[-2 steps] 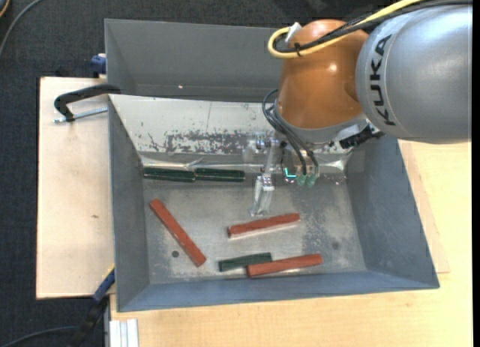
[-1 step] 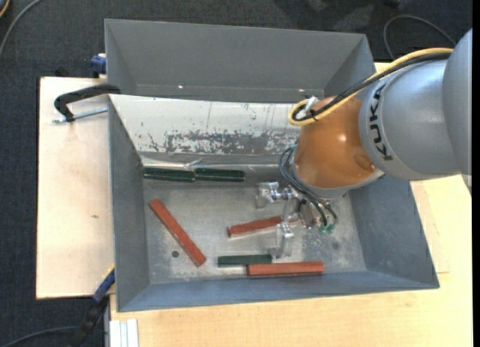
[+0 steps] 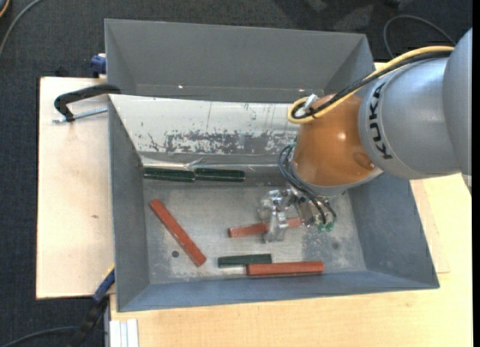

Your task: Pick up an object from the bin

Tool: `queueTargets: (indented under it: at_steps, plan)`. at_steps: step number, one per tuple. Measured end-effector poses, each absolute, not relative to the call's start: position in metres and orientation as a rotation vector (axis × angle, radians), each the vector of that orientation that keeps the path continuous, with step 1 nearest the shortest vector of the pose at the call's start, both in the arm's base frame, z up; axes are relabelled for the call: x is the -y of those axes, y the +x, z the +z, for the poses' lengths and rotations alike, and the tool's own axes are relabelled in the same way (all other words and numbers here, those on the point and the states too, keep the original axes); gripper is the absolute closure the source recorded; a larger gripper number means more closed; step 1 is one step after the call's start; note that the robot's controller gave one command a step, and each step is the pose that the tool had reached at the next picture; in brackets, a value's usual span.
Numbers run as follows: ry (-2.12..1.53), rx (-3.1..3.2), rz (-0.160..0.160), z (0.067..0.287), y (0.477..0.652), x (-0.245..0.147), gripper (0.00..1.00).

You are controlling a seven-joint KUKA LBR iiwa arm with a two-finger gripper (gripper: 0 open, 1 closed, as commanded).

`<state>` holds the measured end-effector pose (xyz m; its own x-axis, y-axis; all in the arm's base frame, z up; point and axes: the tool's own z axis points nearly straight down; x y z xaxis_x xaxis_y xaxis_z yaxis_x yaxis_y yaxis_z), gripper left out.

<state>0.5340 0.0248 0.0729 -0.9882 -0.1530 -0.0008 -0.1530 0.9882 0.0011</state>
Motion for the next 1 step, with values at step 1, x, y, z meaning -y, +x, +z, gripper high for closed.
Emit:
queueTargets:
  at_steps: [1]
  plan:
    - [-0.230, -3.120, 0.002, 0.2116, 0.5173, -0.0412, 1.00]
